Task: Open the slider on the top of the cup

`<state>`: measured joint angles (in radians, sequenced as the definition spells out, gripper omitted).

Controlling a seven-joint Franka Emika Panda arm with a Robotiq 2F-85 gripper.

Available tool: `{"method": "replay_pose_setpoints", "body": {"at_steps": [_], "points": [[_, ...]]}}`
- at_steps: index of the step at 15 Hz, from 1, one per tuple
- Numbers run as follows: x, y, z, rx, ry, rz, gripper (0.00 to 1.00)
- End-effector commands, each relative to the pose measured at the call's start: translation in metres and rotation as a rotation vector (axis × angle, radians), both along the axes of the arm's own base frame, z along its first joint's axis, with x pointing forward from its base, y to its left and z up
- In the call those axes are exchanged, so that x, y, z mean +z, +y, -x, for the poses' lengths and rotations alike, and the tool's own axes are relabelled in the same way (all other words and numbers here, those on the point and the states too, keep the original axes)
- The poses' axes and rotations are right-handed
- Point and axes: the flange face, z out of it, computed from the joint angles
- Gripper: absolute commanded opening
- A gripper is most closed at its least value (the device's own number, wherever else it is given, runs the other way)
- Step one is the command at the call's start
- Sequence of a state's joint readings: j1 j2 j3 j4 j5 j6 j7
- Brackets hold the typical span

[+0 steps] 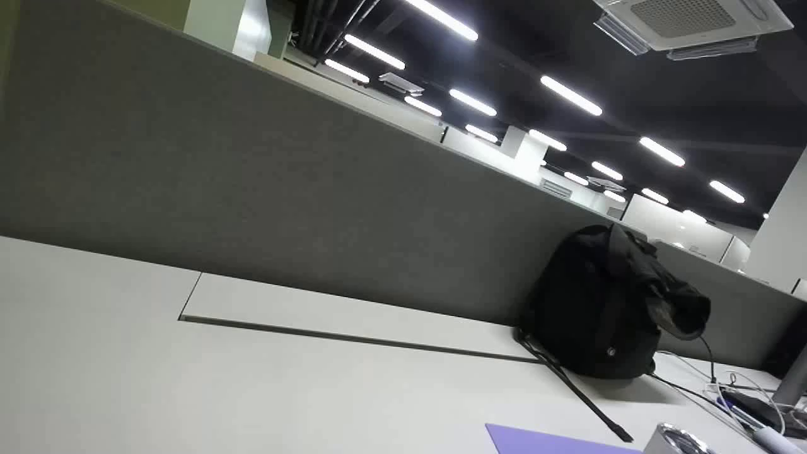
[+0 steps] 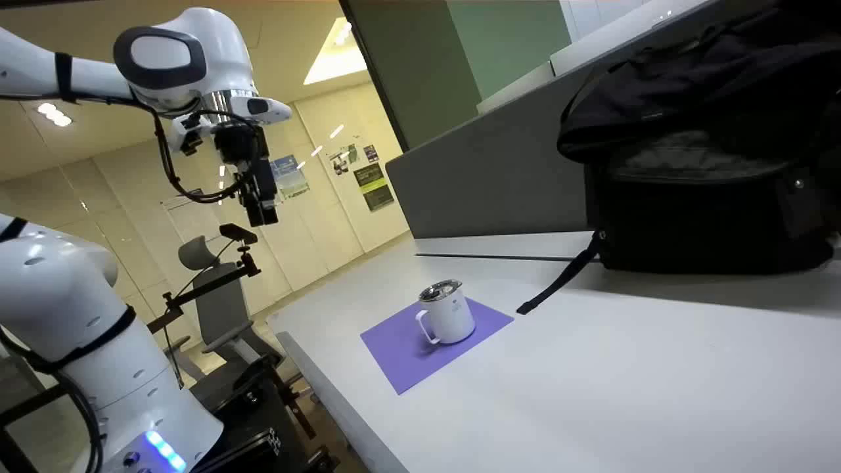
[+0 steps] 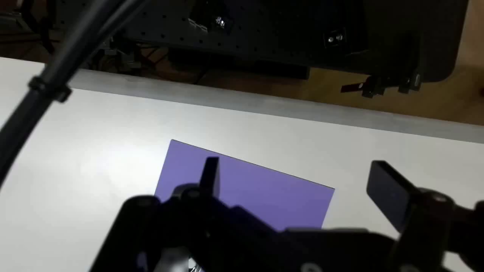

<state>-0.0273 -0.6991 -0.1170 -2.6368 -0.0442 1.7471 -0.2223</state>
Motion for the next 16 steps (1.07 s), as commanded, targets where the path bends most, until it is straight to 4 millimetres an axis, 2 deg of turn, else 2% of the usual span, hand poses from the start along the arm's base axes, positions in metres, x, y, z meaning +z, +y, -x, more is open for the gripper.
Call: {"method": "replay_pose_setpoints", "body": {"at_steps": [1, 9, 13, 14, 16], "points": [[0.000, 0.000, 0.000, 0.000, 0.000, 0.000, 1.00], [0.000, -0.002, -0.003, 0.001, -0.029, 0.015, 1.00], [-0.004, -0.014, -0.048, 0.036, -0.227, 0.115, 1.00], [-0.010, -0.019, -0.063, 0.049, -0.272, 0.139, 0.75], [-0.027, -0.030, -0.094, 0.071, -0.351, 0.192, 0.67]]}}
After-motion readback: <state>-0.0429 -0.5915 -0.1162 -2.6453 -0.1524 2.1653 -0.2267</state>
